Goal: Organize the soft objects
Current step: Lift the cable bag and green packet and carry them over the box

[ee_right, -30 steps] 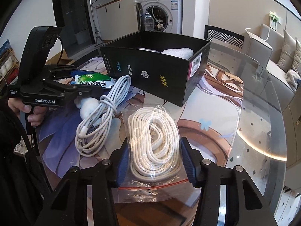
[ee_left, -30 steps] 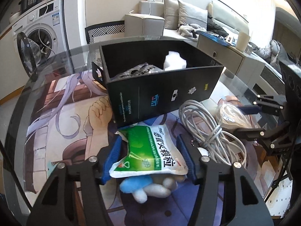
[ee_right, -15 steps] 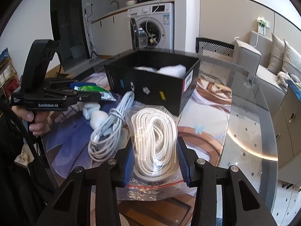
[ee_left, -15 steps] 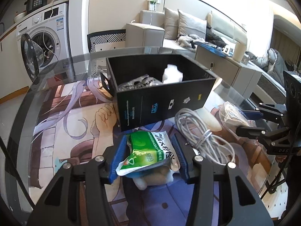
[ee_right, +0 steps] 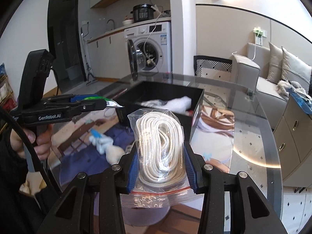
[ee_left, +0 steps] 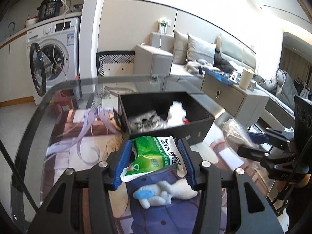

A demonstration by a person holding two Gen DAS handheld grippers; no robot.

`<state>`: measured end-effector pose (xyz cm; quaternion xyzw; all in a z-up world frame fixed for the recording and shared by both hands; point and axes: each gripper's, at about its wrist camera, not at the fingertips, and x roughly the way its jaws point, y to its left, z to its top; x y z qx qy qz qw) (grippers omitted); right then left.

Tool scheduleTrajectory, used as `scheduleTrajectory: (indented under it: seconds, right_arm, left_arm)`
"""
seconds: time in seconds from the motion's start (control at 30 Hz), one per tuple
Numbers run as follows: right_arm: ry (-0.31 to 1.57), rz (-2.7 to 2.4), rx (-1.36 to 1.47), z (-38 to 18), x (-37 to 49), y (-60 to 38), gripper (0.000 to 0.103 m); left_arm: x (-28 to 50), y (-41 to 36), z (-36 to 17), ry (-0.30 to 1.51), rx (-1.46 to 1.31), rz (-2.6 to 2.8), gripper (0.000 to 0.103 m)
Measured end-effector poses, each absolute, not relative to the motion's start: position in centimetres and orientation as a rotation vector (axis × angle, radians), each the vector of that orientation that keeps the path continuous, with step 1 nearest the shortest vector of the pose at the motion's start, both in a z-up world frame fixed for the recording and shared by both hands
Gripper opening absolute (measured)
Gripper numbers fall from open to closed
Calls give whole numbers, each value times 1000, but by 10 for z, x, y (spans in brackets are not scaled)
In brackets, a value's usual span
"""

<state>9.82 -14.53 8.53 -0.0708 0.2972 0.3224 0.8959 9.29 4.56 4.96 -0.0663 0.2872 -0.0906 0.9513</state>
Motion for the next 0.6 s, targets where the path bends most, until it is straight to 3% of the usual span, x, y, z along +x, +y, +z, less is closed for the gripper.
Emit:
scheduleTrajectory:
  seconds: [0.6]
  right_arm:
    - [528, 557, -17, 135, 123, -131, 42]
  left_arm:
    - [111, 34, 81, 472, -125, -187, 49]
